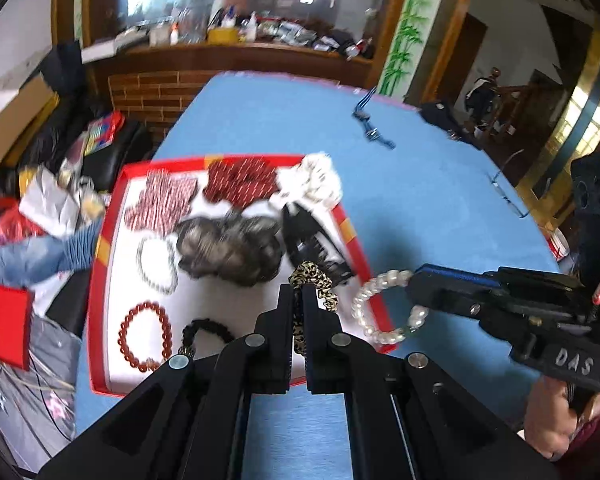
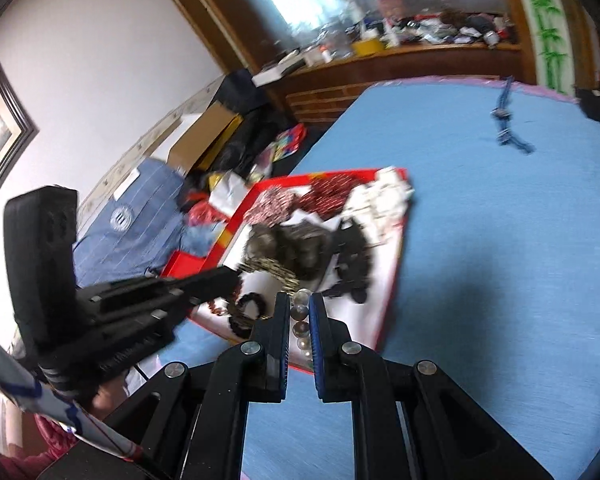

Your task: Organize jewelry

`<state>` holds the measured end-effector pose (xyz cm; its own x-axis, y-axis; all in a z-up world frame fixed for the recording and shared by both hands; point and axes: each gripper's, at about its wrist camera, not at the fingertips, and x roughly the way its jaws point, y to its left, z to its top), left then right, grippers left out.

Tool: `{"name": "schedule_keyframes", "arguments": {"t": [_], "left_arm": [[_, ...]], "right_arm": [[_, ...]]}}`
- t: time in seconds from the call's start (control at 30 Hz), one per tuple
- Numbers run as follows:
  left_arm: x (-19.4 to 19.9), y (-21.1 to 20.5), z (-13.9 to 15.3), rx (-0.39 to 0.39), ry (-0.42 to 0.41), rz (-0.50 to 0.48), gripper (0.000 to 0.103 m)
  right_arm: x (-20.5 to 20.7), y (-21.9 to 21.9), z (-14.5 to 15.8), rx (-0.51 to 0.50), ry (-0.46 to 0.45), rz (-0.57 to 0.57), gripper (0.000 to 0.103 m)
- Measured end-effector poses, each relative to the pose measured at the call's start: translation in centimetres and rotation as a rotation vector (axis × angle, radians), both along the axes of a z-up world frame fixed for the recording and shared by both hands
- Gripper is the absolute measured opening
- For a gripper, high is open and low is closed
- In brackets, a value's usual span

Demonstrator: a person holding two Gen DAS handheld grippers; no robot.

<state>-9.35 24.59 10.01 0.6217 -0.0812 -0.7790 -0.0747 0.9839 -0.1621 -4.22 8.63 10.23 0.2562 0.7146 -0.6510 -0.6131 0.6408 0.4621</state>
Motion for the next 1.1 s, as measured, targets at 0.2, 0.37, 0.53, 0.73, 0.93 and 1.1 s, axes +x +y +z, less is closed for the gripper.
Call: {"name": "schedule_keyframes", "arguments": {"t": [0.2, 0.37, 0.53, 0.73, 0.93, 1.1], "left_arm": [[0.8, 0.8, -3.5, -0.002, 0.061, 0.031, 0.004], [0.8, 1.4, -5.3, 0.019, 0.090, 0.067, 0.004], [0.5, 1.3, -5.8, 0.056, 0.074, 0.092, 0.011], [-1.3, 0.9, -3.9, 0.107, -0.017, 0.145, 0.030], [-6.7, -0.3, 1.3, 0.235, -0.265, 0.394, 0.078], [-12.4, -3.7, 1.9, 0.408, -0.420, 0.569, 0.102]], "right_arm": [[0.8, 2.1, -3.9, -0.065, 0.061, 0.005, 0.011], [1.5, 2.2, -5.6, -0.173, 0.038, -0.052, 0.011], [1.7, 1.9, -6.4, -0.218, 0.014, -0.069, 0.012], [1.1, 0.4, -4.3, -0.177, -0.022, -0.070, 0.018], [-2.2, -3.0, 0.6, -0.136, -0.180, -0.166, 0.034], [-6.5, -5.3, 2.2, -0.169, -0.320, -0.249, 0.069]]}}
